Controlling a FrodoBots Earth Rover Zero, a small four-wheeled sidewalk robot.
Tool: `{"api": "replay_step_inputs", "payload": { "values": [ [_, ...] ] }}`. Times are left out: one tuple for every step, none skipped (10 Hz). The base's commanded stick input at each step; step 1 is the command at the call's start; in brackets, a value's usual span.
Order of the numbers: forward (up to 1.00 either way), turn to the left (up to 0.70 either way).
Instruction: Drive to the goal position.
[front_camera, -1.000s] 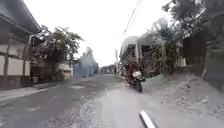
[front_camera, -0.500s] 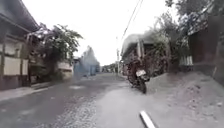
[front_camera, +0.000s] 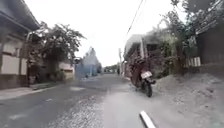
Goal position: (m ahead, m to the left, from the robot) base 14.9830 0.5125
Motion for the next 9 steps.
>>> {"api": "replay_step_inputs", "payload": {
  "values": [
    [0.50, -0.12],
    [0.50, -0.18],
    [0.50, -0.24],
    [0.50, -0.30],
    [0.50, -0.36],
    [0.50, -0.41],
    [0.50, -0.47],
    [0.50, -0.50],
    [0.50, -0.39]
  ]
}}
